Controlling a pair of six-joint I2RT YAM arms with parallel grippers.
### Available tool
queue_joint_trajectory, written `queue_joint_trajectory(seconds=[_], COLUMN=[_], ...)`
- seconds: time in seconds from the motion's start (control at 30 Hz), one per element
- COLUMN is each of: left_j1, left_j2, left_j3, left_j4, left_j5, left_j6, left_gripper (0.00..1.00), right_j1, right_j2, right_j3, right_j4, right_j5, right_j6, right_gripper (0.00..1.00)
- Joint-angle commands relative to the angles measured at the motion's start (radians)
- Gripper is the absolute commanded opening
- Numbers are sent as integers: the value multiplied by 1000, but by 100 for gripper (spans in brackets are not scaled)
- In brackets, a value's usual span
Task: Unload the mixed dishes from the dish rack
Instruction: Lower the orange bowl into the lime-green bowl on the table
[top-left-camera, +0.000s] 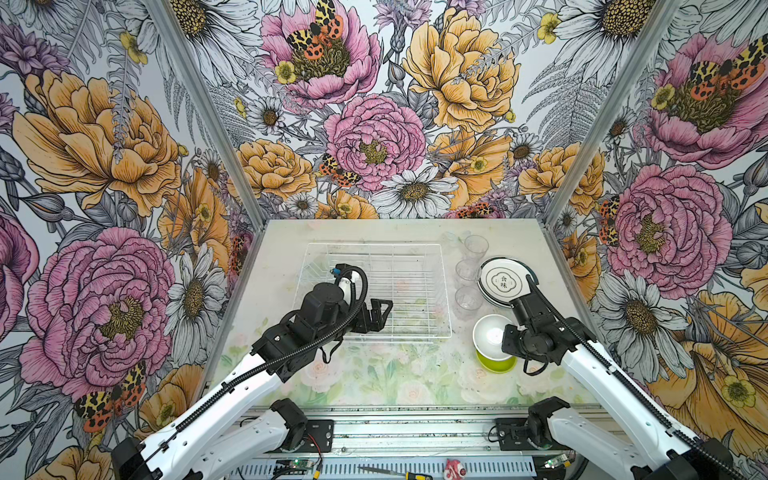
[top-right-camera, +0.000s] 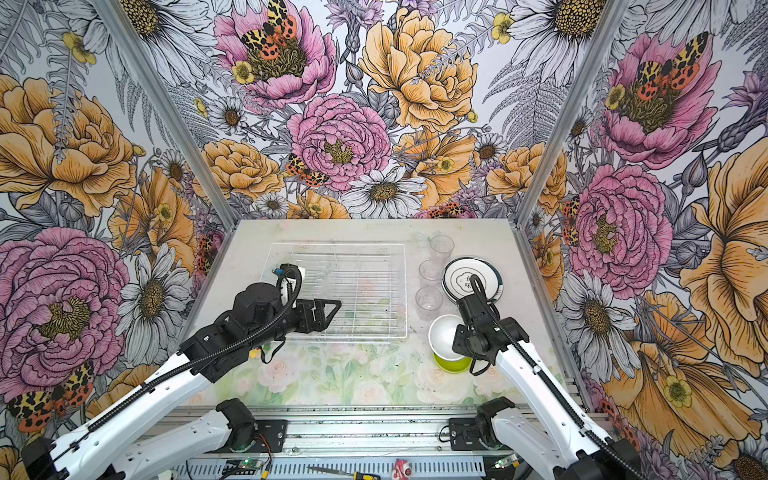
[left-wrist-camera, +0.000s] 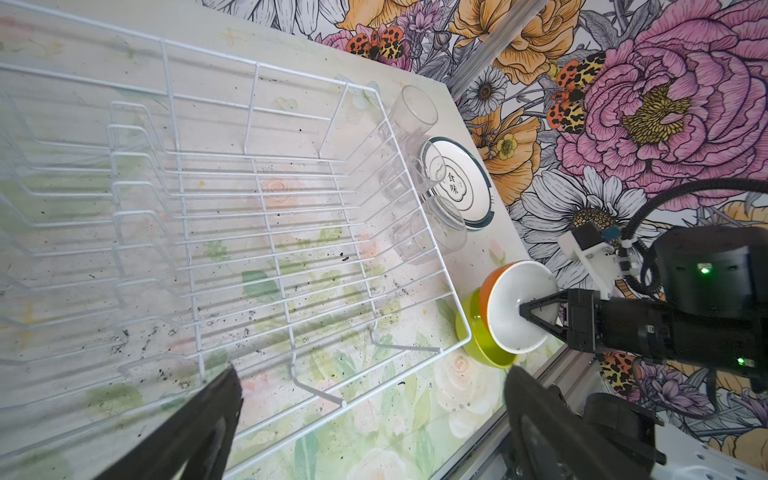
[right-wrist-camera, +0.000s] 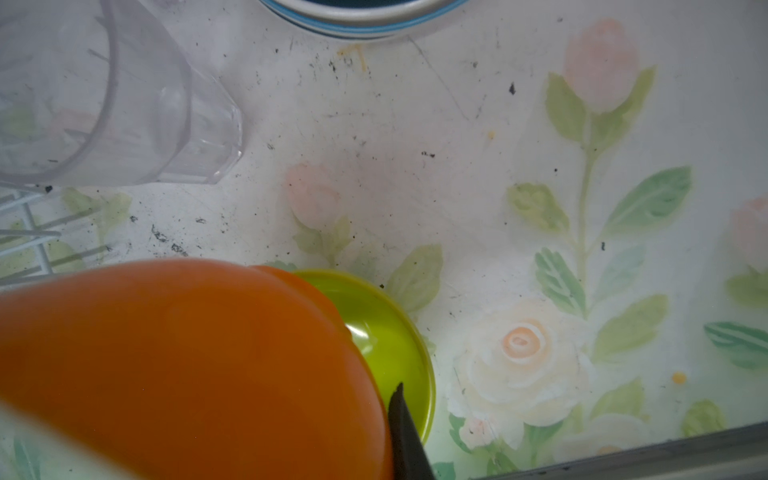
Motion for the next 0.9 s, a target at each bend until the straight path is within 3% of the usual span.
queue_joint_trajectory(seconds=[0.0, 0.7, 0.87], left_j1=[13, 45, 47], left_j2=[-17, -39, -34], left_j3=[-21, -31, -29], left_j4=[39, 48, 50], left_j5=[30, 43, 48], left_j6=[18, 13, 10], left_gripper=[98, 99, 99], right_j1=[-4, 46, 53], right_j2=[13, 143, 140], right_j3=[38, 28, 30], right_j4=[-18, 11, 12], right_j5=[-3, 2, 9], right_j6=[14, 21, 22], right_gripper=[0, 0, 20])
